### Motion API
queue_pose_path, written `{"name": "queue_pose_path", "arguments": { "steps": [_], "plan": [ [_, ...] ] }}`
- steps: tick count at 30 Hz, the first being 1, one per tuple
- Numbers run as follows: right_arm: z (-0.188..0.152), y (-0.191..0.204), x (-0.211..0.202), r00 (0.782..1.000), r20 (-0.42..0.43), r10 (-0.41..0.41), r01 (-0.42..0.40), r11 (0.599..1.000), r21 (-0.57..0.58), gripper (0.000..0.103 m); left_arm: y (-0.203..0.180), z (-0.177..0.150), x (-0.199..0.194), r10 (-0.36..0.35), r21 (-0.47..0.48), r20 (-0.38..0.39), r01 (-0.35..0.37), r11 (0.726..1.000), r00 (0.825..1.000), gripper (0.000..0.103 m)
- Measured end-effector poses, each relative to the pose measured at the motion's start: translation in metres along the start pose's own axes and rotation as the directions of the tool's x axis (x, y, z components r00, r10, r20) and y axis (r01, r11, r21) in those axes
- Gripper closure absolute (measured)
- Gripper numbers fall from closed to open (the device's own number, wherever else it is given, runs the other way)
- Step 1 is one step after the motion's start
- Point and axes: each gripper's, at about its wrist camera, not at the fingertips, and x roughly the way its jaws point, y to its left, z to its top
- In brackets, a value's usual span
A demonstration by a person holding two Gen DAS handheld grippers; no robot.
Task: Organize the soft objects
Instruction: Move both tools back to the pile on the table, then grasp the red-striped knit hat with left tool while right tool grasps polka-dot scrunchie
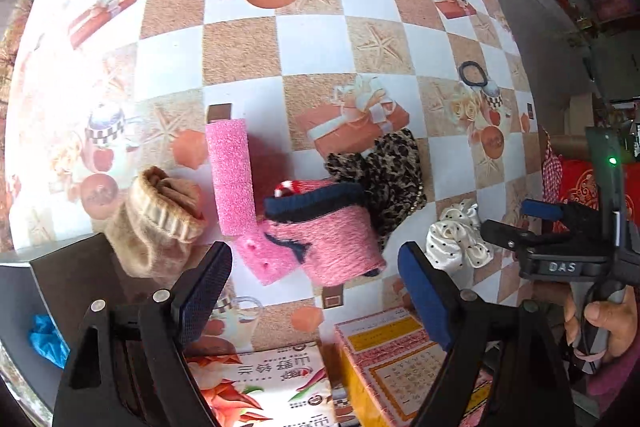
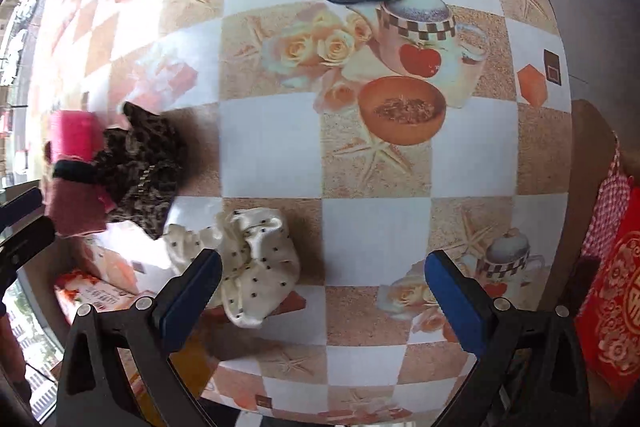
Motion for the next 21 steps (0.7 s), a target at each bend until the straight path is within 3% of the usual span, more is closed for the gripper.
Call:
{"name": "queue_pose_path", "arguments": {
  "steps": [4,7,12,21],
  "plan": [
    [-0.016,0.028,0.004,0.998,-0.003,0.068,-0.068,0.993,-0.097,0.001,0.011,-0.005,0.003,0.046,0.000,-0.022,-0.046,0.999,0.999,0.015],
    [-0.003,0.064,0.016,1.000,-0.016,0.024,-0.026,0.987,-0.161,0.001,0.003,-0.007,0.012,0.075,0.019,-0.037,-0.075,0.997,0.996,0.015],
    [-0.003,0.058,0.042,0.998,-0.039,-0.047,0.043,0.994,-0.105,0.001,-0.023,0.000,0.031,0.117,0.078,-0.047,-0.114,0.990,0.992,0.015],
    [-0.017,0.085,0.056,0.984,-0.033,-0.175,0.169,0.974,-0.150,0.000,-0.043,0.009,0.057,0.156,0.114,-0.082,-0.146,0.983,0.984,0.016]
  ]
}}
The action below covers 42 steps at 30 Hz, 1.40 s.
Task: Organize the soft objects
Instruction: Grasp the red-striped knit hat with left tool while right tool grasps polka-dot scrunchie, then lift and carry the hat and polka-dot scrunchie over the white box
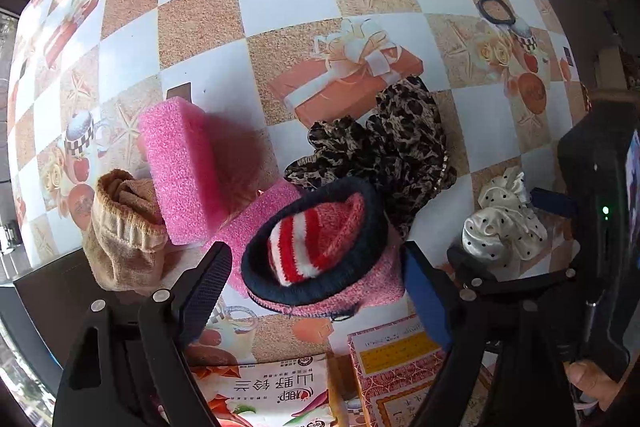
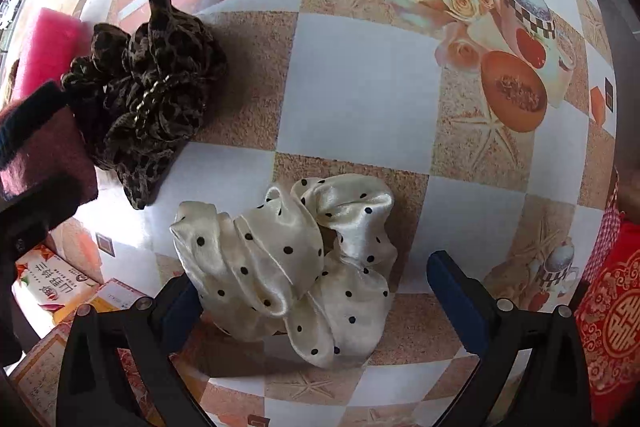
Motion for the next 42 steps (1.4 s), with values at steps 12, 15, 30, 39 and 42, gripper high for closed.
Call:
{"name": "queue_pose_path", "arguments": {
  "steps": [12,15,30,39,42],
  "plan": [
    [-0.040,-0.014,-0.041,0.968,0.178,0.178,-0.192,0.979,0.064,0.065,0.008,-0.023,-0.029,-0.059,0.018,0.117,0.057,0.998,0.991,0.080],
    [-0.048,-0.022,-0.053,0.954,0.209,0.213,-0.237,0.967,0.094,0.065,0.005,-0.025,-0.048,-0.063,0.030,0.156,0.059,0.998,0.986,0.080],
    [-0.063,-0.074,-0.100,0.929,0.294,0.227,-0.287,0.941,0.180,0.065,-0.065,-0.053,-0.128,-0.151,0.259,0.274,0.079,0.963,0.950,0.080],
    [-0.123,-0.089,-0.120,0.927,0.331,0.174,-0.270,0.925,0.268,0.065,-0.131,-0.103,-0.155,-0.247,0.480,0.276,0.089,0.873,0.929,0.080],
    [-0.142,-0.092,-0.122,0.932,0.327,0.156,-0.258,0.920,0.296,0.065,-0.146,-0.123,-0.159,-0.276,0.543,0.261,0.095,0.834,0.925,0.080]
  ]
}}
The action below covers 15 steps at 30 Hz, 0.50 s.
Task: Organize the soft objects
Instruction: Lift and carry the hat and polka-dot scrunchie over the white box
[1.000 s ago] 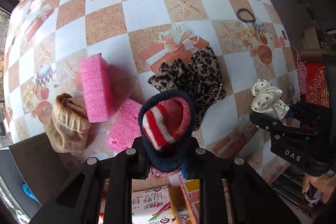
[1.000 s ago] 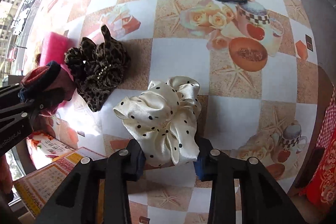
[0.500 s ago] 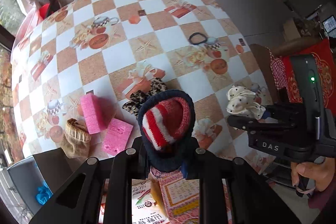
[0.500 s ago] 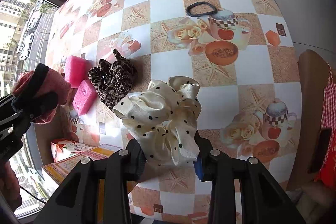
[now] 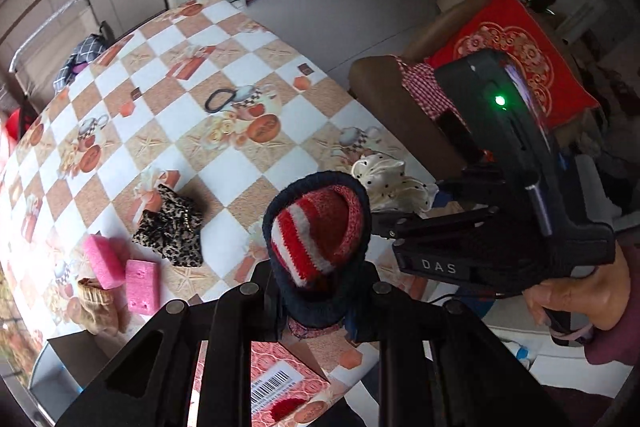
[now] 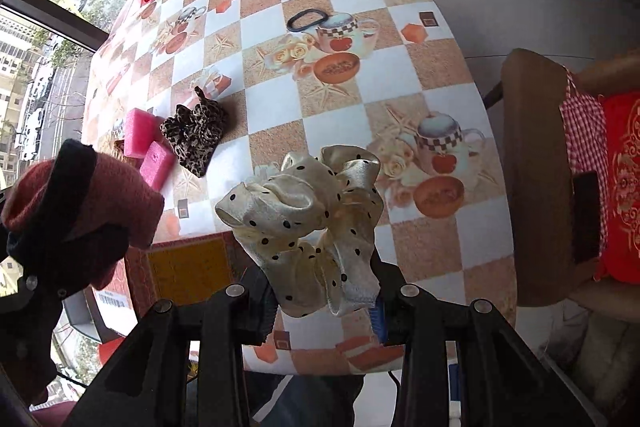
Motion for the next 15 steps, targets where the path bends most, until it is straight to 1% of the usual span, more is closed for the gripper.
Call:
{"name": "queue_pose_path", "arguments": {
  "steps": [6,10,15],
  "plan": [
    [-0.030,-0.005,-0.010,1.000,-0.007,-0.023,0.024,0.999,0.028,0.065,-0.037,-0.025,-0.010,-0.058,0.126,-0.010,0.058,0.990,0.998,0.080],
    [-0.047,0.000,-0.013,0.999,-0.012,-0.034,0.034,0.999,0.026,0.065,-0.053,-0.045,-0.016,-0.076,0.193,-0.019,0.079,0.978,0.997,0.080],
    [-0.068,0.011,-0.010,0.999,-0.028,-0.033,0.034,0.999,0.020,0.065,-0.055,-0.070,-0.022,-0.093,0.223,-0.032,0.098,0.970,0.995,0.080]
  ]
}}
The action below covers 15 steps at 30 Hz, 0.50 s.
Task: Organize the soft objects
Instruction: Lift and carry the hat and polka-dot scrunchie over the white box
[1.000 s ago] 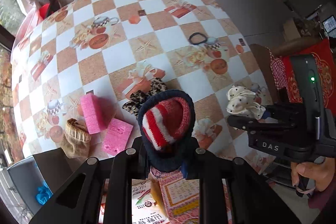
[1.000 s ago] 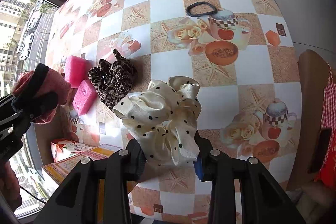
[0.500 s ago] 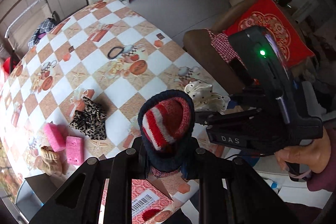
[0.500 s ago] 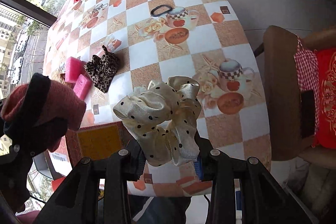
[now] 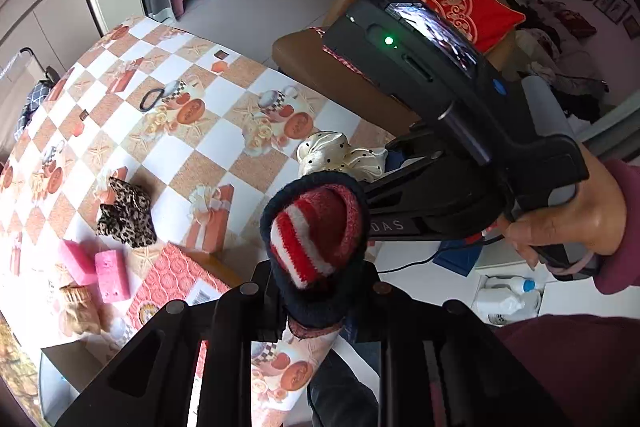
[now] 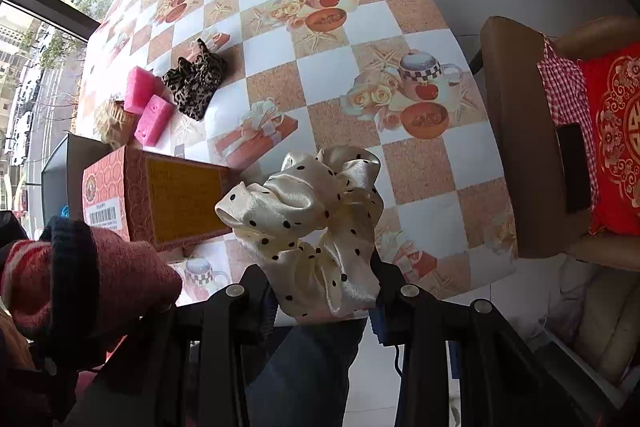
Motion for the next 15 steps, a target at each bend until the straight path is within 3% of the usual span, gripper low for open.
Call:
{"name": "queue_pose_path", "arguments": {
  "steps": [7,15],
  "plan": [
    [-0.025,0.026,0.007,1.000,-0.014,0.028,-0.028,0.999,-0.024,0.065,0.001,-0.038,-0.009,0.006,0.014,-0.008,-0.006,1.000,1.000,0.080],
    [-0.045,0.078,0.008,0.997,-0.044,0.064,-0.069,0.988,-0.138,0.065,0.018,-0.087,-0.027,0.040,-0.047,-0.002,-0.040,0.998,0.999,0.080]
  ]
}}
